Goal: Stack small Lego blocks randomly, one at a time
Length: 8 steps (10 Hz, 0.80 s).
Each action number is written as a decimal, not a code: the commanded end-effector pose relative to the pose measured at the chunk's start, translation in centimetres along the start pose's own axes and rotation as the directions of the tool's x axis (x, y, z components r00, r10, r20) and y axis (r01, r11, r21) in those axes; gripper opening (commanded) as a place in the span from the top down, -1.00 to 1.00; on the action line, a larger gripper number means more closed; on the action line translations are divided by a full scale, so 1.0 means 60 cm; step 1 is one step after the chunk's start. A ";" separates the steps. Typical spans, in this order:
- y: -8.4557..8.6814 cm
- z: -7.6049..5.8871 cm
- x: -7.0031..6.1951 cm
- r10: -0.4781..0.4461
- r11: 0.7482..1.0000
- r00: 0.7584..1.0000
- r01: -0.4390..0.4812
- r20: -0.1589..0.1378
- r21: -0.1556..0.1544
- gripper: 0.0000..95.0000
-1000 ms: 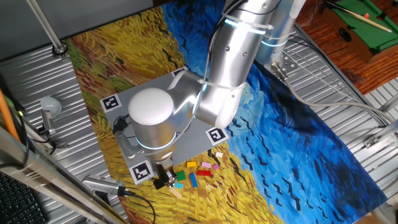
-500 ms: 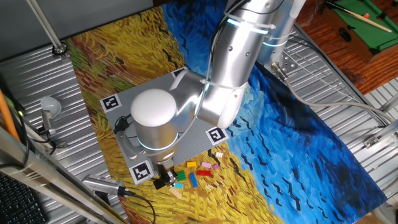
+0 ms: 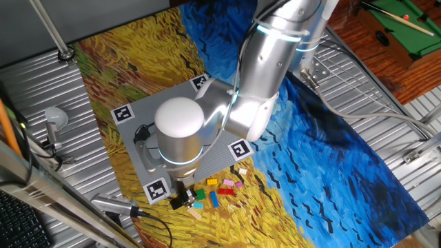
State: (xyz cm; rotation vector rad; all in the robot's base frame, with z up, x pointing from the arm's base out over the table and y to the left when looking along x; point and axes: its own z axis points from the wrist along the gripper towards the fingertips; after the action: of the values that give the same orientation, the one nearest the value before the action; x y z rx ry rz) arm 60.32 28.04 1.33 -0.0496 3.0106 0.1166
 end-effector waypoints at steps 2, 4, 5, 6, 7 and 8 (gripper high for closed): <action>-0.001 0.002 0.002 -0.002 1.000 1.000 0.002 0.001 -0.001 0.20; -0.001 0.004 0.001 -0.003 1.000 1.000 0.003 0.001 -0.002 0.20; -0.001 0.005 0.001 -0.003 1.000 1.000 0.003 0.001 -0.002 0.20; 0.002 0.007 0.000 -0.002 1.000 1.000 0.002 0.002 -0.001 0.20; 0.002 0.009 0.000 -0.004 1.000 1.000 0.004 0.002 0.000 0.20; 0.003 0.011 -0.001 -0.005 1.000 1.000 0.005 0.003 0.000 0.20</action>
State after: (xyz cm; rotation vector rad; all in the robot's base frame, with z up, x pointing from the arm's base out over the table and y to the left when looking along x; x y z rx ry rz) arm 60.51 28.32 0.67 -0.0619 3.0077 0.1187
